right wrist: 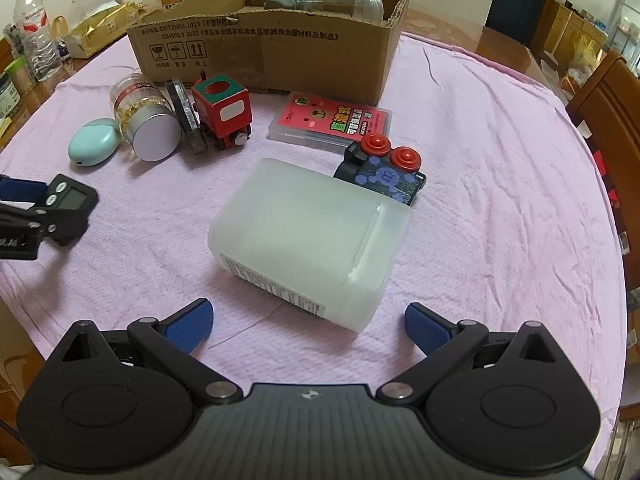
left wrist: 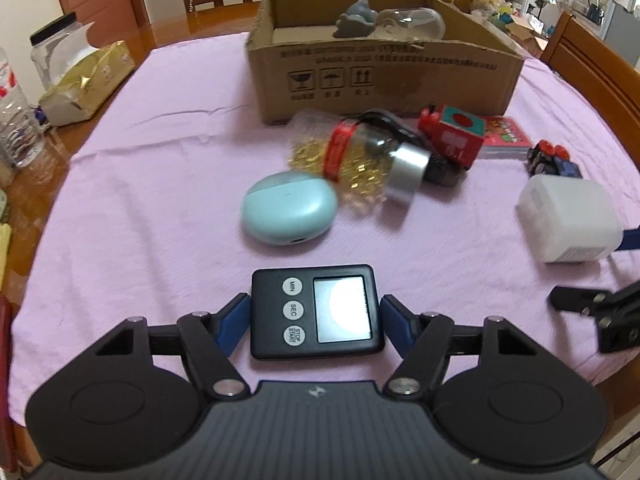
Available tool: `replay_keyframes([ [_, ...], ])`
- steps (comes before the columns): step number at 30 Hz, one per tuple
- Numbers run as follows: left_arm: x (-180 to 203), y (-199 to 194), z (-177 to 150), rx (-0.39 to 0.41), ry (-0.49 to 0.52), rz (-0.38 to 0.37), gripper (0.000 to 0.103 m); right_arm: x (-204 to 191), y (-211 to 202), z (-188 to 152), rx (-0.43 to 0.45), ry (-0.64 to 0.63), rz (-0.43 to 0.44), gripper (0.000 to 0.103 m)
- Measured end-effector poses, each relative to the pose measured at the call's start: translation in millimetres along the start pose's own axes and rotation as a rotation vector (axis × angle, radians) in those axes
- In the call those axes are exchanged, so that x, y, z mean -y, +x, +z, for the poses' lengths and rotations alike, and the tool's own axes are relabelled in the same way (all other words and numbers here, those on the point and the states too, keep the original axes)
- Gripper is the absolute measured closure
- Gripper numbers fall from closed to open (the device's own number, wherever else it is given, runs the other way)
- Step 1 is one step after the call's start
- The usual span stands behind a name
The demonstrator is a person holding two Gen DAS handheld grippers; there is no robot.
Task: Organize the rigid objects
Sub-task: 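Grasp the black digital timer with the left gripper while the right gripper approaches the white container, then close the right gripper on the white plastic container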
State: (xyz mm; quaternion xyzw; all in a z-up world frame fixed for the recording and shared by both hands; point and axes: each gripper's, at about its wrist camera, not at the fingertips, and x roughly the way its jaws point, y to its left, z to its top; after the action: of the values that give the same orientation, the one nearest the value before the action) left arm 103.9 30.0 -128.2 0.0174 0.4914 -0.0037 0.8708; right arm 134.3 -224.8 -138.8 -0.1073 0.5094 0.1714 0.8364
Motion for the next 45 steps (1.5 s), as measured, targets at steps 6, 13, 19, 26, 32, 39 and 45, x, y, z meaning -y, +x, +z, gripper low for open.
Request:
replay_keyframes([
  [6, -11.1, -0.3, -1.2, -0.005, 0.006, -0.004, 0.033, 0.2, -9.5, 13.2, 0.022, 0.060, 0.050, 0.000],
  [13, -13.7, 0.8, 0.3, -0.011, 0.013, -0.025, 0.033, -3.2, -5.9, 37.3, 0.000, 0.134, 0.076, 0.000],
  [19, -15.2, 2.4, 1.8, -0.013, 0.017, -0.038, 0.033, -15.0, 5.0, 53.1, -0.022, 0.122, 0.033, 0.000],
  [26, -15.8, 4.4, 4.3, -0.013, 0.026, -0.045, 0.033, -27.7, 6.5, 62.6, 0.005, 0.044, 0.088, 0.002],
  [32, -15.1, 5.3, 5.4, -0.017, 0.027, -0.040, 0.031, -43.9, 8.7, 65.6, 0.004, -0.081, 0.037, 0.013],
  [39, -13.1, 5.2, 7.8, -0.040, 0.037, -0.048, 0.033, -48.3, 10.1, 65.9, -0.032, -0.105, -0.014, 0.017],
  [45, -14.5, 0.7, 11.2, -0.053, 0.071, -0.076, 0.034, -50.8, 5.4, 67.4, -0.029, -0.144, -0.010, 0.017],
])
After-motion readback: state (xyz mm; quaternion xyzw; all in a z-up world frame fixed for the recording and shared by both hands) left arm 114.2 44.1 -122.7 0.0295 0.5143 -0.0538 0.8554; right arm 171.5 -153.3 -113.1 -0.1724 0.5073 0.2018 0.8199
